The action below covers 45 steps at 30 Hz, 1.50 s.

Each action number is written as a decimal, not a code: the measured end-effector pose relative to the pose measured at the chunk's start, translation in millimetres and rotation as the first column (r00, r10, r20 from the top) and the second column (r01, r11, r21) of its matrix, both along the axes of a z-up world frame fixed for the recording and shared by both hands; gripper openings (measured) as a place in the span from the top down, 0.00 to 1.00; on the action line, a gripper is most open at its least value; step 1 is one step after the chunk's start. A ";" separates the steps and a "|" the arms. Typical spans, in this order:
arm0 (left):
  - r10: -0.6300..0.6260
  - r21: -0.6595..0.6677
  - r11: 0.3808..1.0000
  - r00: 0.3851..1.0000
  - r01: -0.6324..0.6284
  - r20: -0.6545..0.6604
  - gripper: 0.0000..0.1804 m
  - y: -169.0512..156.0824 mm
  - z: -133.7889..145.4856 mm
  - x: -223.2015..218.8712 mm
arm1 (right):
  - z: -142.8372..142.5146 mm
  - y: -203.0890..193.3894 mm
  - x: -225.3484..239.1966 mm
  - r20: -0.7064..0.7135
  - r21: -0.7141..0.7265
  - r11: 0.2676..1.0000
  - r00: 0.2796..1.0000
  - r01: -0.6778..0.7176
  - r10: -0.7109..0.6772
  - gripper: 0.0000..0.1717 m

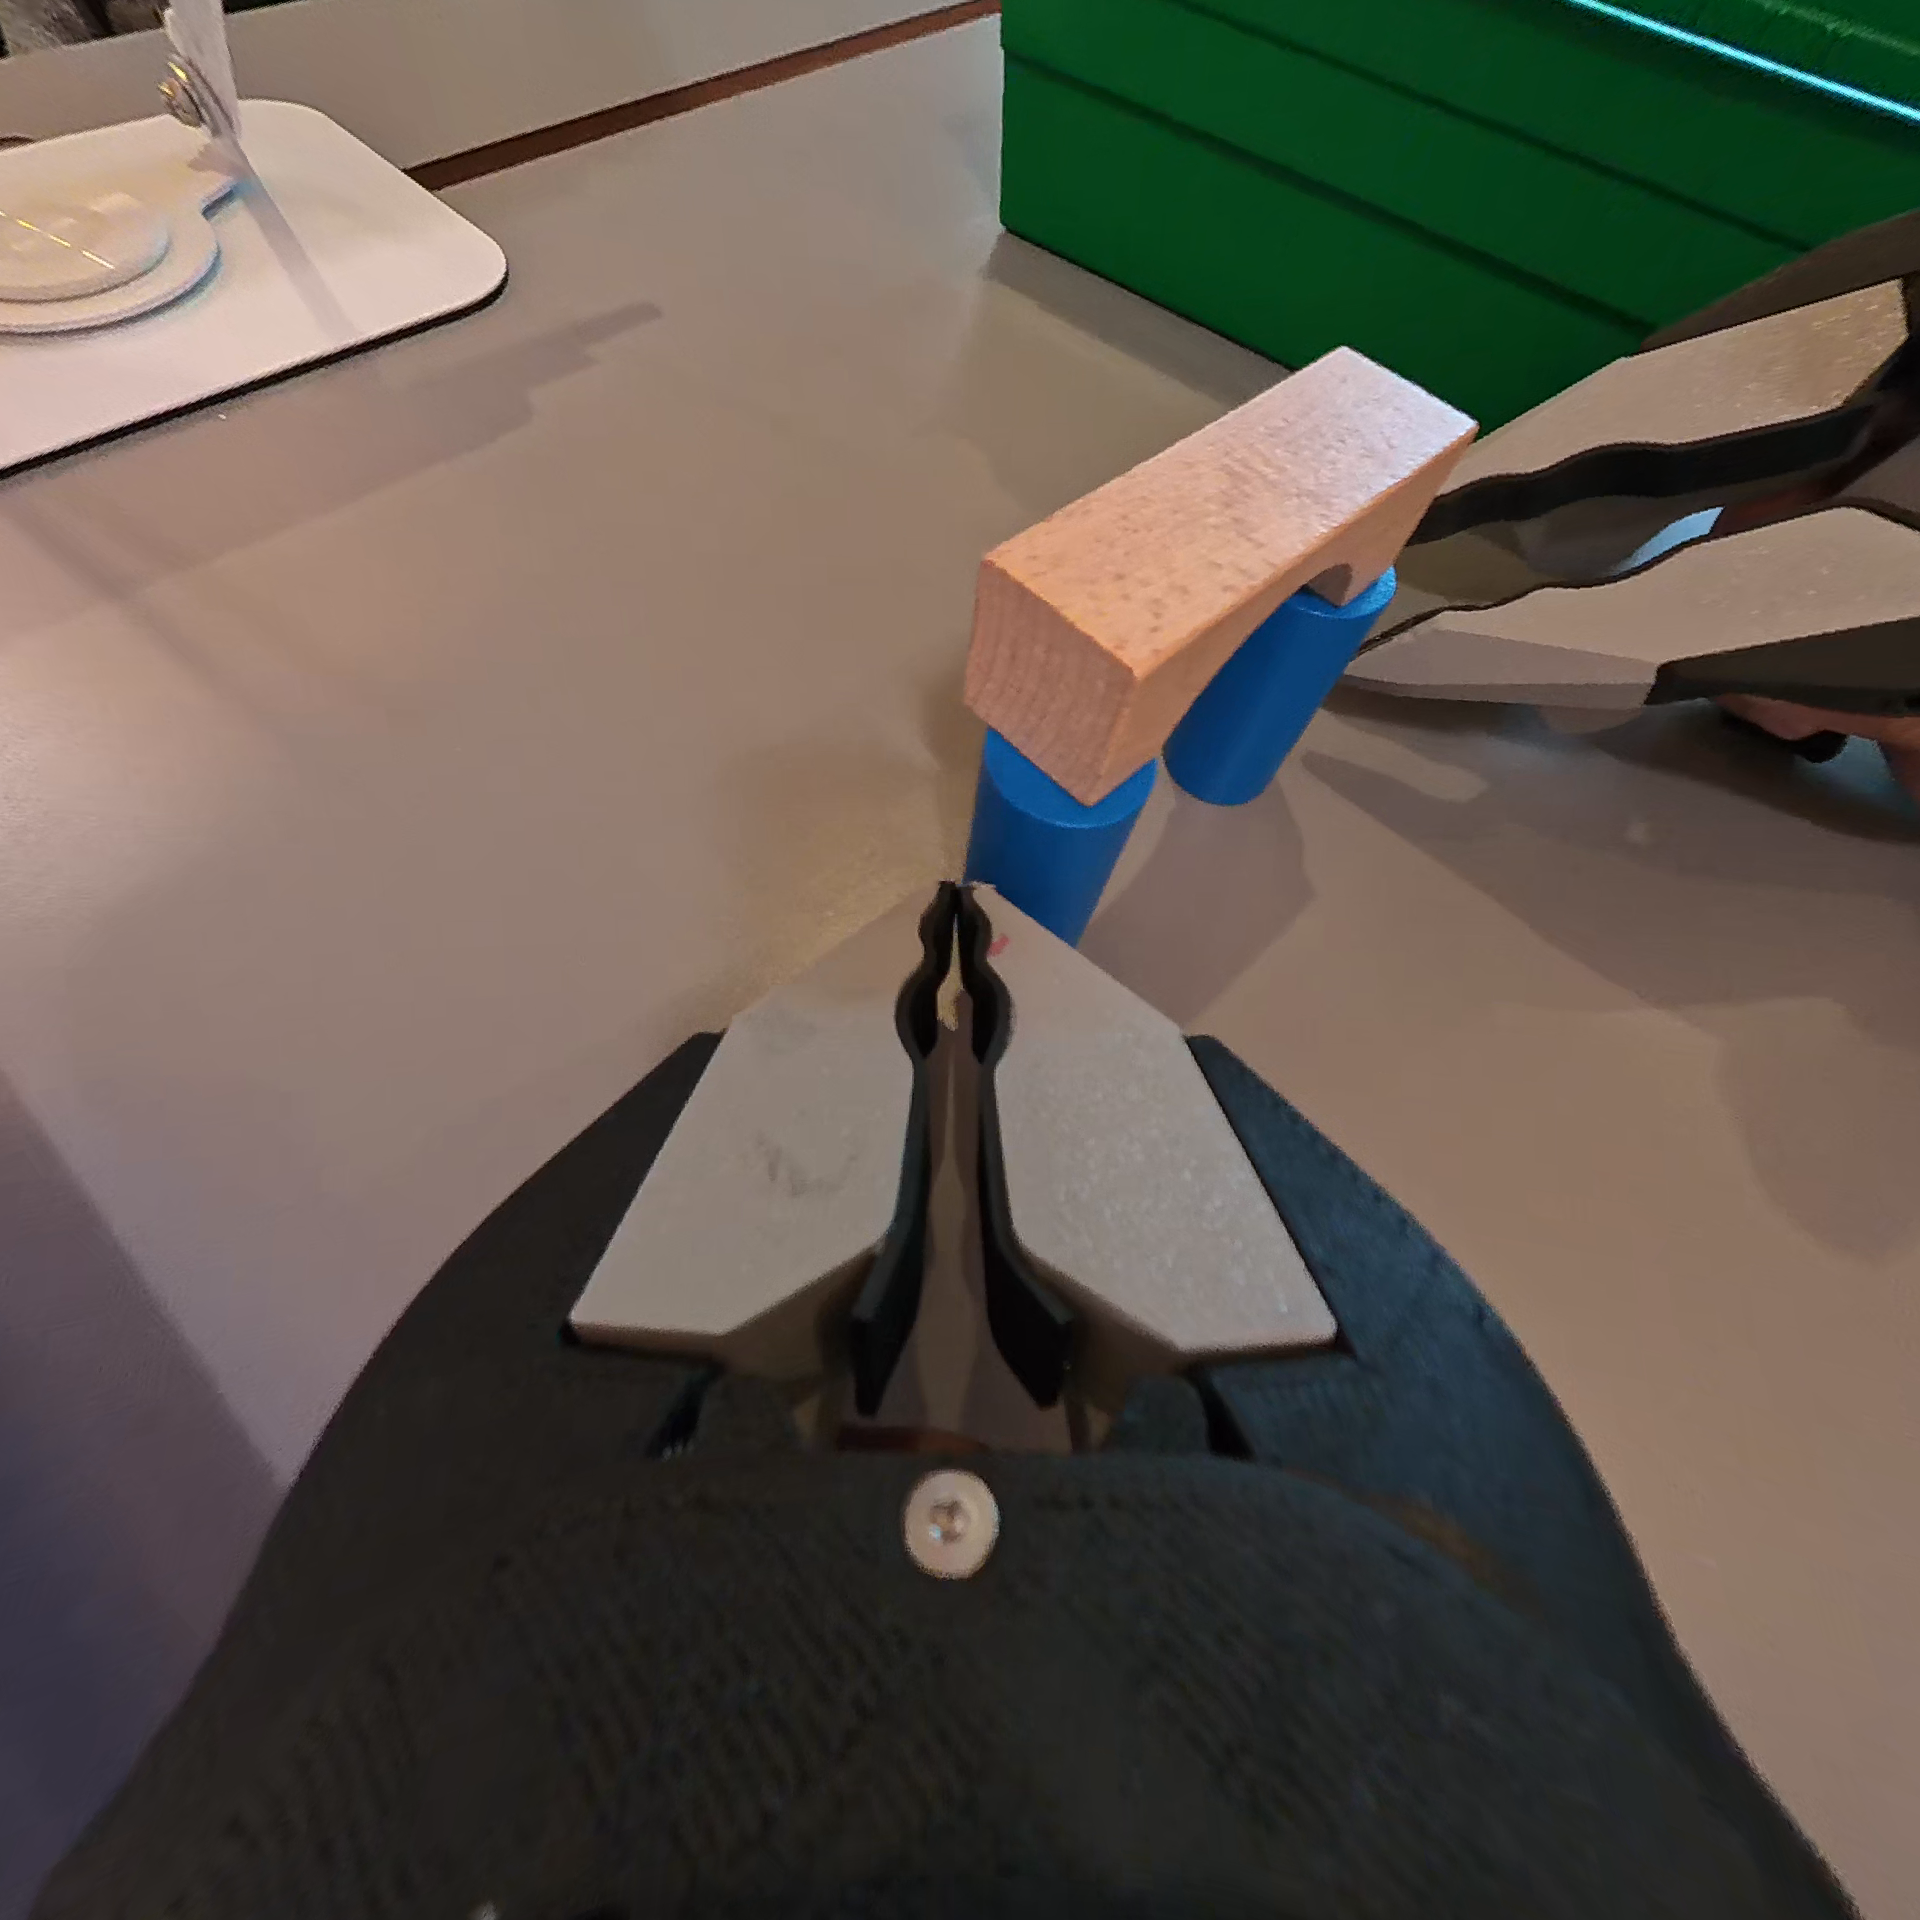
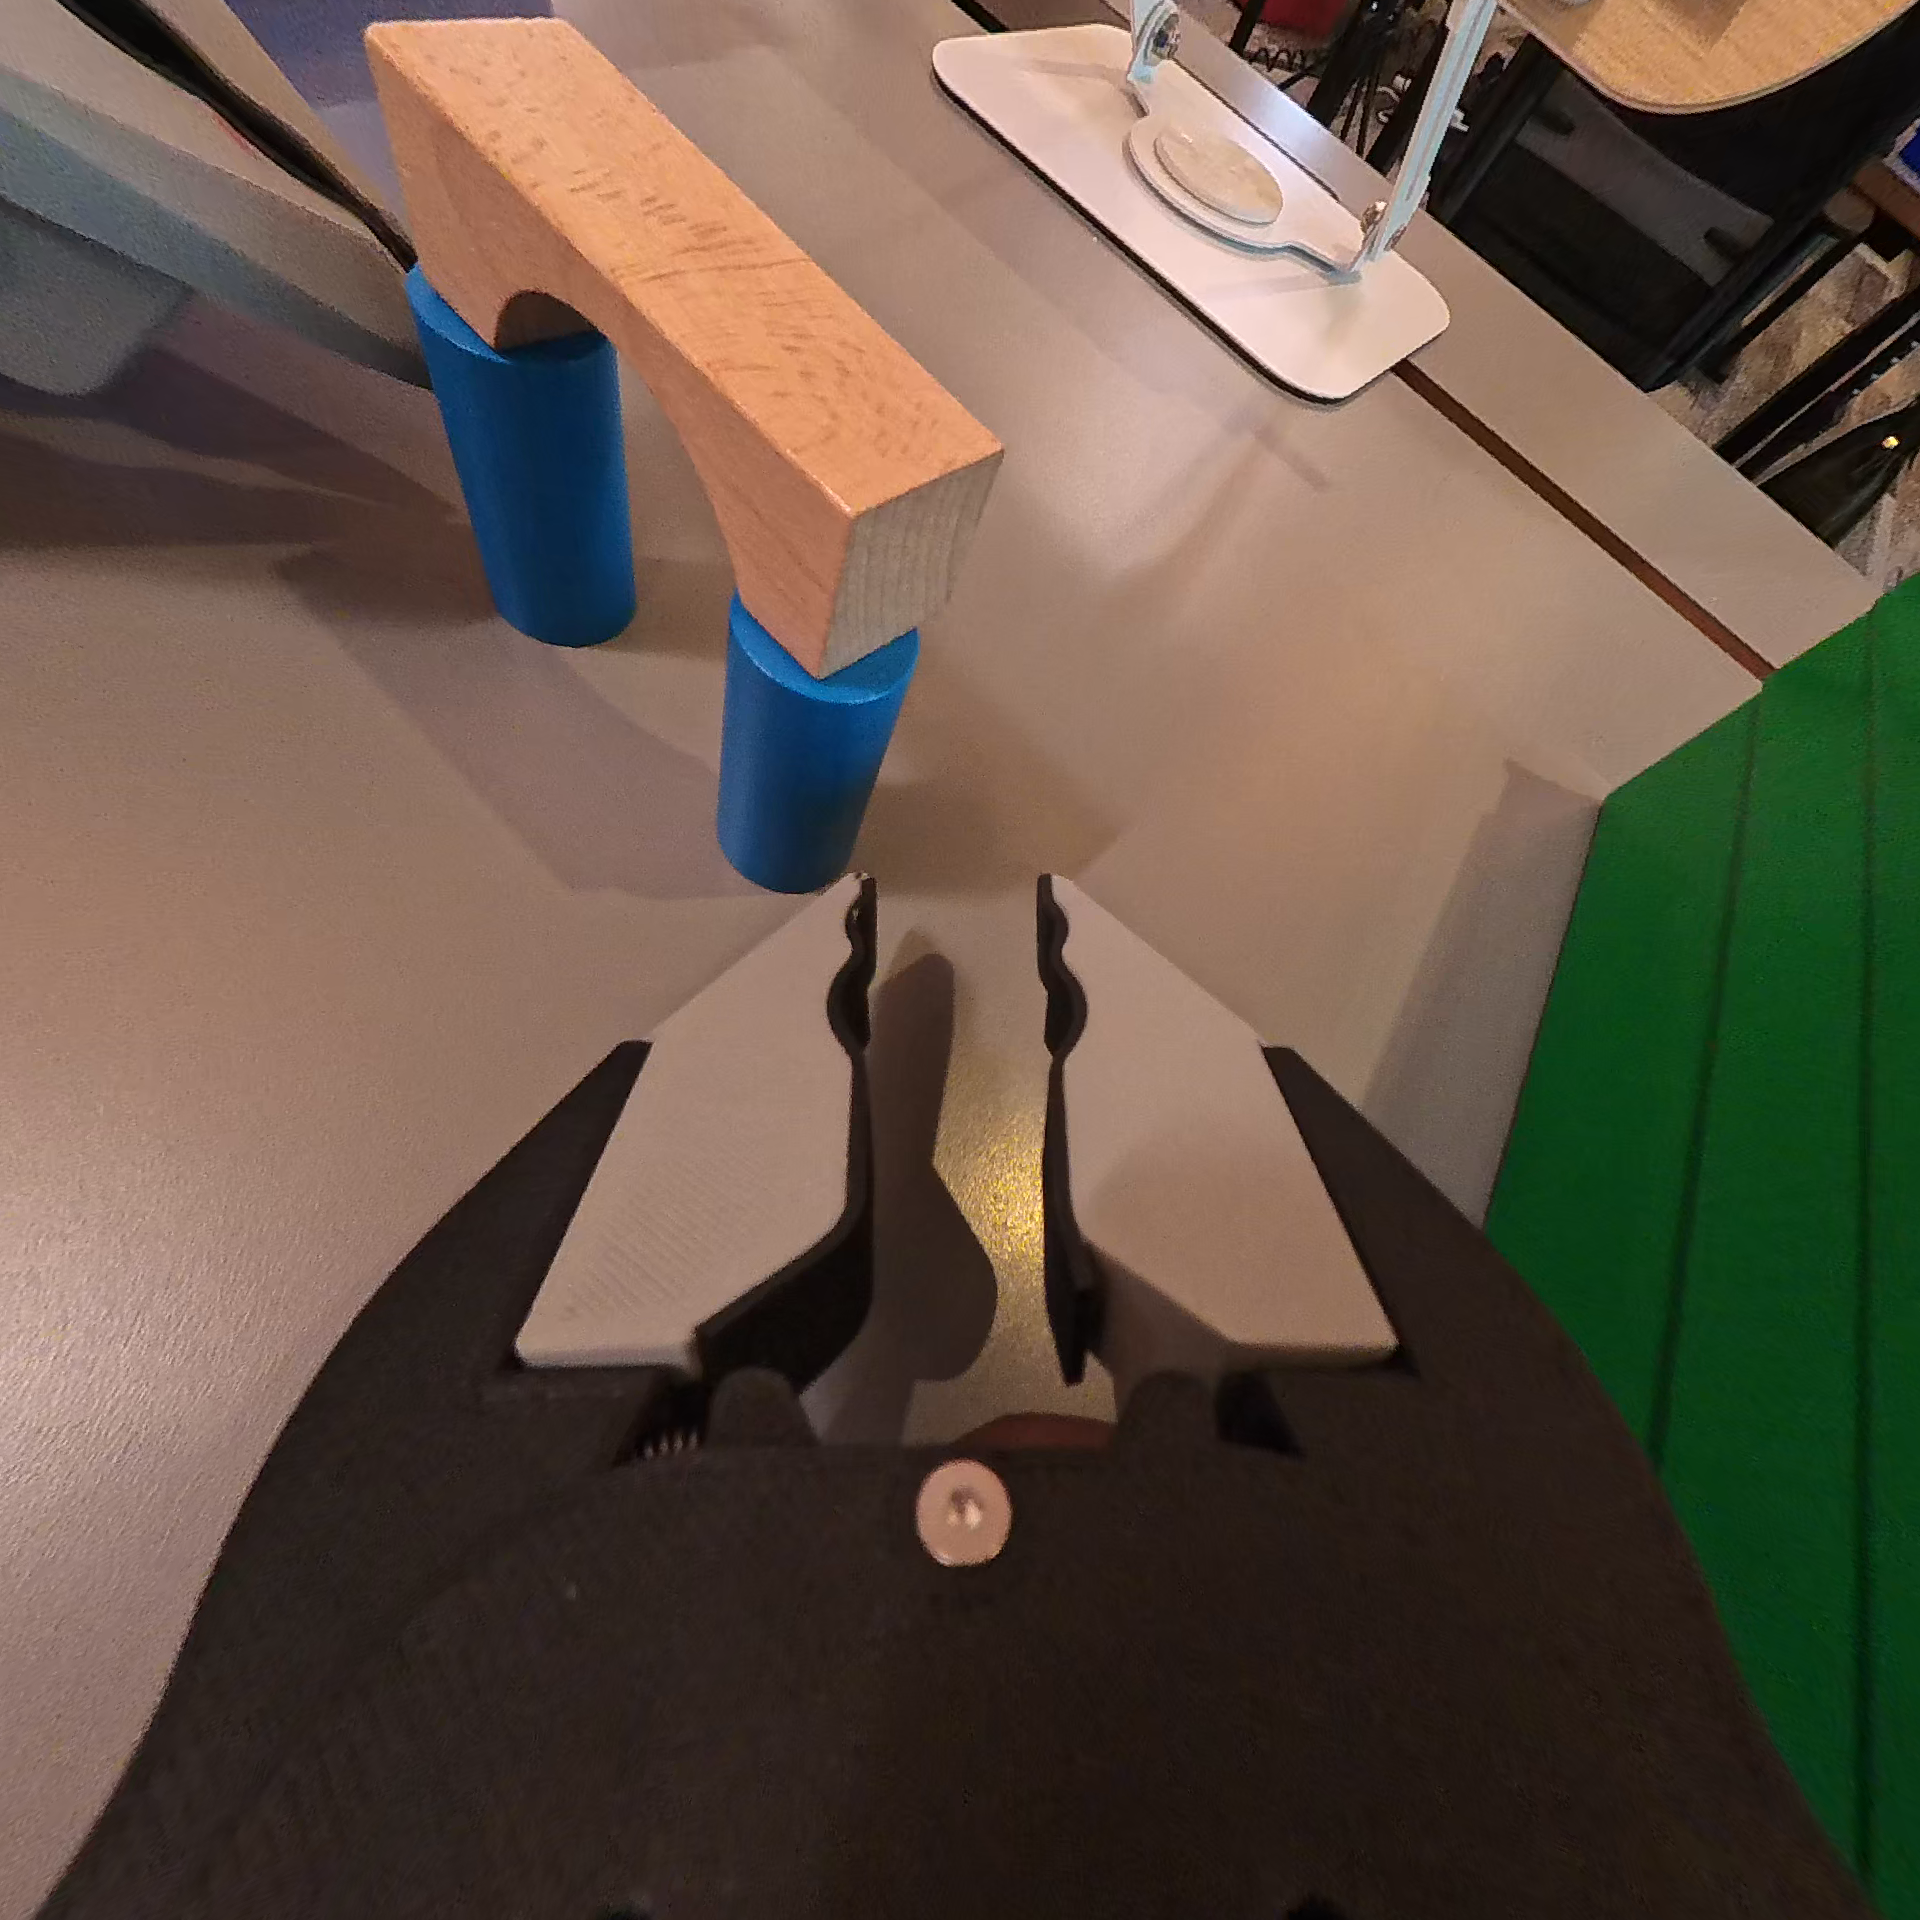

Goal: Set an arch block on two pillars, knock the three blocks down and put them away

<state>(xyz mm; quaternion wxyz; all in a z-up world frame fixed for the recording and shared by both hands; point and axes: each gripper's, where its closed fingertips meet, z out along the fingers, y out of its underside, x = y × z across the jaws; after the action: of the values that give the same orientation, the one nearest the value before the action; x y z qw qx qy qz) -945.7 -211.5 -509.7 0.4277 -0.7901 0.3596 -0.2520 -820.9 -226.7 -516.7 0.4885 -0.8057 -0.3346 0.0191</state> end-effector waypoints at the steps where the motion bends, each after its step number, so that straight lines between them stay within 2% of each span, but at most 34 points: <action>1: 0.003 -0.001 1.000 1.000 -0.003 0.004 1.00 0.1 0.3 -0.5 | -0.1 0.3 -0.1 0.003 0.001 1.000 1.000 0.001 -0.001 0.84; 13: -0.008 -0.009 1.000 0.999 0.007 -0.050 1.00 -2.3 -7.0 1.3 | -6.7 9.1 -6.1 0.094 0.014 1.000 0.996 0.005 -0.006 0.86; 20: 0.022 0.019 1.000 1.000 -0.022 0.000 0.99 -4.7 1.5 -4.8 | -3.6 10.3 -3.5 0.055 0.011 1.000 0.998 0.018 -0.019 0.85; 22: 0.017 0.037 0.999 1.000 -0.018 0.019 0.97 -10.6 5.4 -6.8 | -3.5 7.0 -1.9 0.050 0.007 1.000 0.999 0.010 -0.010 0.88; 24: 0.011 0.055 0.998 0.999 -0.013 0.043 0.96 -16.2 10.0 -8.7 | -1.0 -1.1 -4.1 0.033 0.013 0.999 0.999 -0.036 0.036 1.00; 27: 0.029 0.077 0.996 0.996 -0.036 0.084 0.94 -17.0 17.0 -13.5 | 8.2 -18.3 -16.9 -0.055 0.024 0.987 0.985 -0.160 0.162 1.00; 29: 0.052 0.095 0.993 0.992 -0.063 0.114 0.93 -15.2 22.3 -17.5 | 16.0 -32.6 -31.5 -0.122 0.039 0.962 0.954 -0.271 0.274 1.00; 31: 0.075 0.118 0.989 0.988 -0.091 0.133 0.93 -13.7 26.6 -21.2 | 23.0 -58.9 -58.1 -0.200 0.041 0.892 0.871 -0.450 0.449 1.00; 33: 0.099 0.138 0.983 0.986 -0.118 0.138 0.93 -11.9 29.2 -24.5 | 26.9 -96.7 -88.2 -0.269 0.022 0.759 0.727 -0.651 0.632 0.99; 34: 0.111 0.145 0.981 0.984 -0.131 0.139 0.93 -11.0 30.0 -26.0 | 29.3 -119.3 -102.4 -0.310 0.011 0.665 0.630 -0.746 0.712 0.97; 35: 0.125 0.152 0.978 0.982 -0.146 0.138 0.93 -9.6 30.7 -27.9 | 32.8 -142.6 -114.2 -0.361 0.000 0.558 0.521 -0.830 0.774 0.96; 36: 0.147 0.162 0.972 0.980 -0.168 0.134 0.93 -7.1 31.2 -31.3 | 37.7 -156.0 -124.4 -0.407 0.004 0.489 0.445 -0.872 0.798 0.97; 37: 0.184 0.183 0.961 0.975 -0.205 0.124 0.93 -2.8 32.3 -37.4 | 42.4 -151.4 -135.5 -0.423 0.025 0.505 0.449 -0.863 0.787 0.98; 39: 0.284 0.255 0.918 0.952 -0.305 0.115 0.94 7.5 38.7 -55.9 | 48.6 -115.8 -153.1 -0.387 0.077 0.650 0.579 -0.756 0.718 0.94; 40: 0.322 0.282 0.895 0.939 -0.344 0.123 0.96 11.0 42.3 -64.0 | 53.2 -100.7 -158.5 -0.381 0.104 0.704 0.626 -0.703 0.681 0.94; 41: 0.346 0.289 0.883 0.929 -0.371 0.135 0.97 13.1 44.4 -69.4 | 57.7 -92.1 -163.1 -0.396 0.119 0.728 0.640 -0.675 0.659 0.94; 44: 0.348 0.238 0.894 0.923 -0.379 0.161 0.94 14.7 42.3 -71.1 | 65.2 -100.0 -175.3 -0.512 0.095 0.661 0.533 -0.745 0.674 0.94; 45: 0.342 0.225 0.901 0.926 -0.372 0.162 0.93 14.5 41.1 -69.9 | 62.4 -100.1 -176.2 -0.522 0.078 0.648 0.522 -0.758 0.674 0.94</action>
<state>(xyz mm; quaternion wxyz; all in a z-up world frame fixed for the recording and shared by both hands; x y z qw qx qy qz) -1015.6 -197.0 -468.6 0.5838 -0.7657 0.2115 -0.1680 -997.1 -326.9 -454.4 0.4399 -0.5961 -0.4929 0.4563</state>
